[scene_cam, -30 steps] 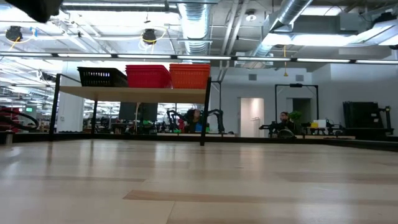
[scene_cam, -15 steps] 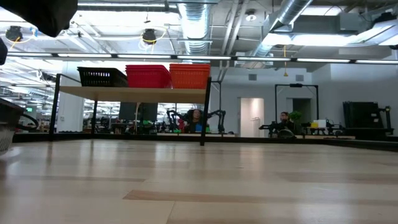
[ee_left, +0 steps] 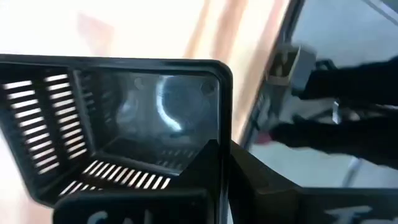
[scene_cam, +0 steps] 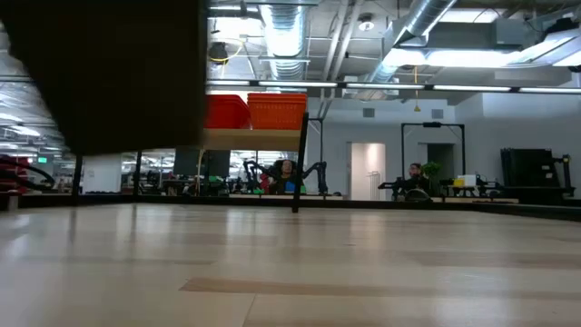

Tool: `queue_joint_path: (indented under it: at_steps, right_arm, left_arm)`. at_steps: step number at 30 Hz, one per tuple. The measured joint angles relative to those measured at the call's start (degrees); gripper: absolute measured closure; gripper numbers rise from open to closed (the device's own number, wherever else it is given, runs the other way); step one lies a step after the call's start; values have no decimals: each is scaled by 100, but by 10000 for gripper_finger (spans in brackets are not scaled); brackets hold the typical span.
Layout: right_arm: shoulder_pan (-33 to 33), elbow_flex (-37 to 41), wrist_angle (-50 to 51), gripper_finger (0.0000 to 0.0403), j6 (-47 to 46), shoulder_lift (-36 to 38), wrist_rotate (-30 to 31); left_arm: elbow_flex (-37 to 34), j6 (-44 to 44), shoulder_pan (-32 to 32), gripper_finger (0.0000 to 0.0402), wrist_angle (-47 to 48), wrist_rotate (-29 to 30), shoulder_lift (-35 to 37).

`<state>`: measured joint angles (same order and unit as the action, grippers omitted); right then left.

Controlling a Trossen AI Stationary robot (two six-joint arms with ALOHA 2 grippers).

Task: Stack baskets on shelf by color
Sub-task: Stack the black bin on top of the other black bins on the shelf

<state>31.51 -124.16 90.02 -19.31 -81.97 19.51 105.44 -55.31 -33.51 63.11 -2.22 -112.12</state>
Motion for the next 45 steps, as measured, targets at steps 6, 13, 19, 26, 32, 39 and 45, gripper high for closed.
queue_joint_path:
  at_steps: [6,13,19,26,32,39,45]
  right_arm:
    - [-15,-2,-1,333,171,151,12]
    - [-15,-2,-2,333,186,305,21]
    - [-15,-2,-1,333,137,340,233]
    - [-94,-2,-2,333,122,323,491]
    - [-368,-2,0,333,-80,323,519]
    - [-704,-2,-1,333,-76,323,610]
    - [-1020,-2,-1,333,-30,323,614]
  left_arm:
    - [1593,1148,497,401,1584,1217,9]
    - [2835,3082,1321,401,2636,3215,47]
    - [2908,4556,2257,402,2741,4492,287]
    - [2900,6126,3553,402,2687,4552,465]
    - [2749,6851,4700,401,2692,4200,878]
    - [1467,7571,5540,401,2684,3583,2093]
    - [-203,8506,5894,401,2630,3555,3378]
